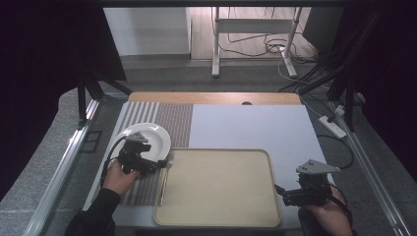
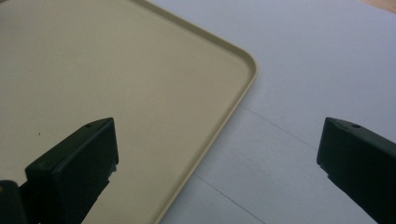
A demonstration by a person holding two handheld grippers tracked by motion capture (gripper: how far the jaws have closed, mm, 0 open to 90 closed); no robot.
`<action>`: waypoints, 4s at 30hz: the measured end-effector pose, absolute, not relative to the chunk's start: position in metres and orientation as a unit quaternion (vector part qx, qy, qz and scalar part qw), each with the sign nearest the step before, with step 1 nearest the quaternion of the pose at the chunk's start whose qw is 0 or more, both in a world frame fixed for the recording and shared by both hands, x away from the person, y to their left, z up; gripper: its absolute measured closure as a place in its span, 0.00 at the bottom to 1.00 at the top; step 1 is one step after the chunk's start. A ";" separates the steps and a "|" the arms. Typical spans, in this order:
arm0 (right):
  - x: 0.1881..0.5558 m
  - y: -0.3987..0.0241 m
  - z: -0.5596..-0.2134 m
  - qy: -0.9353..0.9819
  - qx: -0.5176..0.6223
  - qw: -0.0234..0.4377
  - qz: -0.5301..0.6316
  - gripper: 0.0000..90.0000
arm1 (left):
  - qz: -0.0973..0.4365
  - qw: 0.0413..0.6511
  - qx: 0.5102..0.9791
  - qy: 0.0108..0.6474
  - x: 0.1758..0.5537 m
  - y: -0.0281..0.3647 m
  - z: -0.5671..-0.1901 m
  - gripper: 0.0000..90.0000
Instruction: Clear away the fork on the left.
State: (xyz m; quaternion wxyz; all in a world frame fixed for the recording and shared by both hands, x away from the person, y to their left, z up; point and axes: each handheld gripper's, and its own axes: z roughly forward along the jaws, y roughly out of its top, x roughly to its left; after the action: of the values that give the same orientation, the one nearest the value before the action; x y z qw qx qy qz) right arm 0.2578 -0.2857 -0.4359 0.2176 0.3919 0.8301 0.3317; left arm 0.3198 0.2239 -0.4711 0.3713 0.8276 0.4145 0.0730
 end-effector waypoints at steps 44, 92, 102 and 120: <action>0.258 -0.286 -0.436 0.828 0.395 0.216 0.334 0.00 | 0.088 0.416 0.790 0.442 0.270 0.263 -0.467 0.00; 0.258 -0.286 -0.436 0.828 0.397 0.216 0.331 0.00 | 0.091 0.409 0.775 0.474 0.228 0.297 -0.471 0.00; 0.258 -0.286 -0.436 0.828 0.398 0.216 0.330 0.00 | 0.090 0.410 0.772 0.478 0.220 0.301 -0.472 0.00; 0.259 -0.286 -0.436 0.828 0.399 0.216 0.330 0.00 | 0.100 0.425 0.757 0.486 0.207 0.311 -0.470 0.00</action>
State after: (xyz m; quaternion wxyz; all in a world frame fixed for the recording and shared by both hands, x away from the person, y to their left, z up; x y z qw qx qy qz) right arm 0.2588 -0.2861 -0.4363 0.2161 0.3990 0.8277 0.3303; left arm 0.2070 0.3114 -0.4700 0.4253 0.7572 0.4857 0.0995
